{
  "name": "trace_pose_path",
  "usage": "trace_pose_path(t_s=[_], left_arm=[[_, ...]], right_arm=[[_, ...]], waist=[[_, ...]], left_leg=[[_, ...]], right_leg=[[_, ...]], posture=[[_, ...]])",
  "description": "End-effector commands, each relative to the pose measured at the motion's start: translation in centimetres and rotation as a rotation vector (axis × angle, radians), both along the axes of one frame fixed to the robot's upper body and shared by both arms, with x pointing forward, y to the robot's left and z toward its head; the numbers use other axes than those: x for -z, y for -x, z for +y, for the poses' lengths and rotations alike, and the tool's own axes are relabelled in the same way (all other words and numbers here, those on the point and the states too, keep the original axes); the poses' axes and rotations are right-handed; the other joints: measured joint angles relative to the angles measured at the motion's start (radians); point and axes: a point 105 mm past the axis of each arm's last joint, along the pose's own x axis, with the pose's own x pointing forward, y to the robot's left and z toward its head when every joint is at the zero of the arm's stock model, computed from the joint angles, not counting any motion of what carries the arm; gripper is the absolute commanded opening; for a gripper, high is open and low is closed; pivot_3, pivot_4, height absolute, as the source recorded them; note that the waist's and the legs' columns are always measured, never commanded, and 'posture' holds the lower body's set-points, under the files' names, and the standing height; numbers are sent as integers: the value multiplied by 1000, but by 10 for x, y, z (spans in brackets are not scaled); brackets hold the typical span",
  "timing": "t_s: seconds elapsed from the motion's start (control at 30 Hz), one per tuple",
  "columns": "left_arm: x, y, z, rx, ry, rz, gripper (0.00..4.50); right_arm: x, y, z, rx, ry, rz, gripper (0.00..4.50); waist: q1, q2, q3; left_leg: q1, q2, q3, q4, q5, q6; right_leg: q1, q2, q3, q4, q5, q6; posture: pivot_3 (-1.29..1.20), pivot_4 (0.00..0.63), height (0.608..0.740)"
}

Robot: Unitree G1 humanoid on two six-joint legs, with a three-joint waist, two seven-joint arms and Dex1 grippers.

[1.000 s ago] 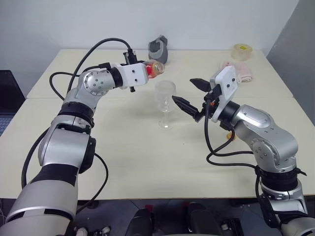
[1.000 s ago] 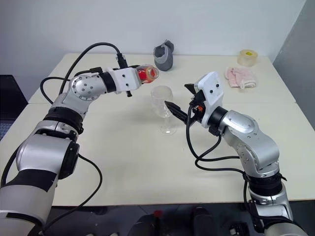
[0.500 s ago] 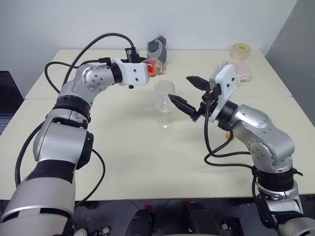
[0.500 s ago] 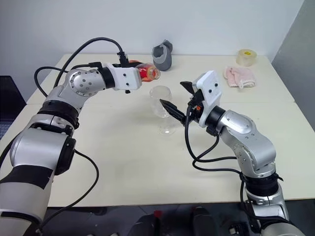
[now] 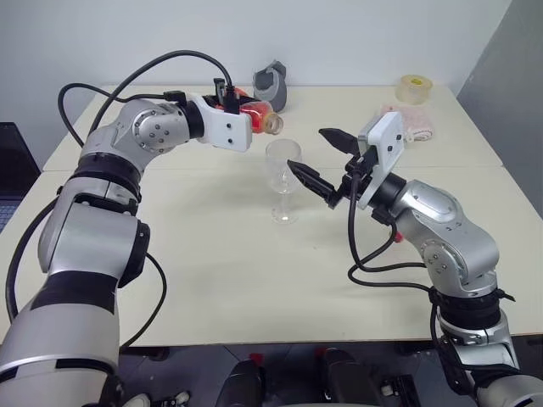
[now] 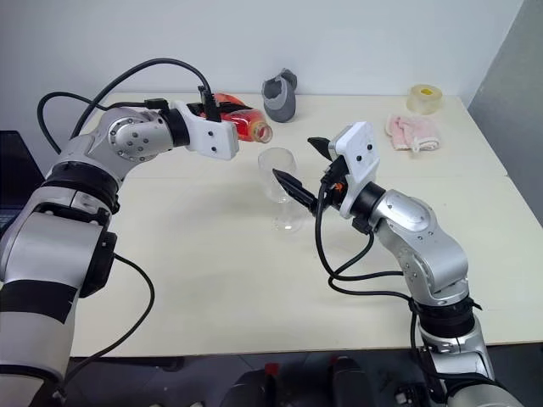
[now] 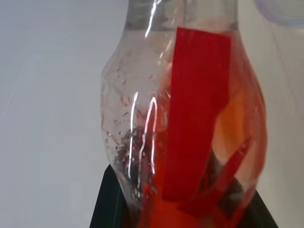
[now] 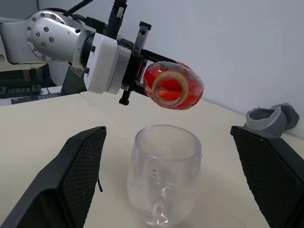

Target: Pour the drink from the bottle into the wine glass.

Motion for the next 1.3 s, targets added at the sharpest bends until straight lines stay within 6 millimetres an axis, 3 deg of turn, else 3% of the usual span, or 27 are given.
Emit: trace_pose_path(t_s=[0.03,1.3], left_arm=[[-26,5,-1,19,1,-86,896],[-42,2,10,-41,-124,-197,896]], right_arm=[[-7,5,2,-10,-9,-46,4500],[-4,3,5,-13,-17,-51,4500]], waist=[[0,0,0],[-5,0,0]], left_leg=[[0,0,0,0,0,0],[0,0,1,2,0,0]], right_leg=[[0,0,0,0,0,0],[-1,0,0,5,0,0]], posture=[[0,150,740],[0,150,740]])
